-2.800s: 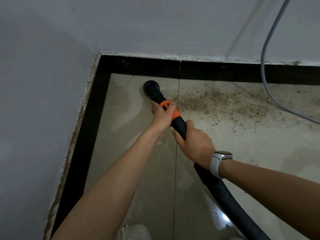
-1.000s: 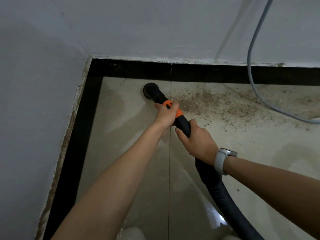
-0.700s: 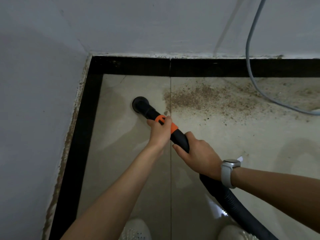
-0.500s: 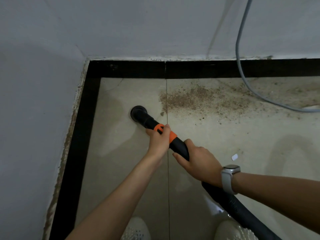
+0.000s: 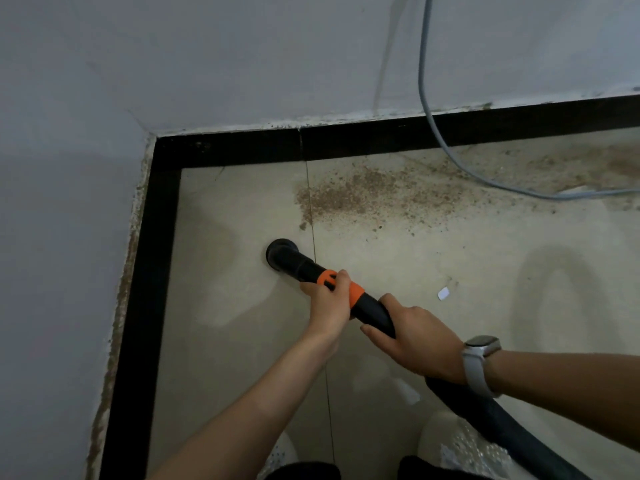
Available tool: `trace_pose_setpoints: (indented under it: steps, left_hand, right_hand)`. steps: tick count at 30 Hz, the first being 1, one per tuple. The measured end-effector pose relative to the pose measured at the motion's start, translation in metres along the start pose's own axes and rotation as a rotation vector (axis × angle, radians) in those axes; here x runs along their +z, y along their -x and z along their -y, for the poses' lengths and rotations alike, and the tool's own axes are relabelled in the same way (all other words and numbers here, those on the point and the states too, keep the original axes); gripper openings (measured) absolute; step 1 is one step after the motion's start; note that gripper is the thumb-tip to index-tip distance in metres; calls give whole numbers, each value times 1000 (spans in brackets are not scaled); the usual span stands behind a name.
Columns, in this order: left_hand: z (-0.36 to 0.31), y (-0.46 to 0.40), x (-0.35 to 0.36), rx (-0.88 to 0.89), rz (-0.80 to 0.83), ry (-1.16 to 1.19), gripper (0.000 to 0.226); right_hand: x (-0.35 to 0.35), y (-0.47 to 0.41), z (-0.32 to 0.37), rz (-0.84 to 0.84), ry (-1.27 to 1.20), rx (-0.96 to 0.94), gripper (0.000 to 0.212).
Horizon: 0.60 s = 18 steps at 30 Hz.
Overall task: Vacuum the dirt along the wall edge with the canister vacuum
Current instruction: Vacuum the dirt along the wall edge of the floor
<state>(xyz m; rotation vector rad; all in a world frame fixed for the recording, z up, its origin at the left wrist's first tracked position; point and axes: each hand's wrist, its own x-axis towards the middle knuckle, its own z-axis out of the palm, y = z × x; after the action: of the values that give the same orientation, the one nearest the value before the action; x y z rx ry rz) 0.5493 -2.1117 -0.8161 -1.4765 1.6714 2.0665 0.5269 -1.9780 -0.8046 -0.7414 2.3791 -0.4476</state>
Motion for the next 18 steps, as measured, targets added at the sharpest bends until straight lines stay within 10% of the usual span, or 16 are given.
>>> trace_pose_setpoints:
  steps: [18]
  left_hand:
    - [-26,-27,23,44,64,-22,41]
  right_hand:
    - [-12,-17,5,-156,54,114,35]
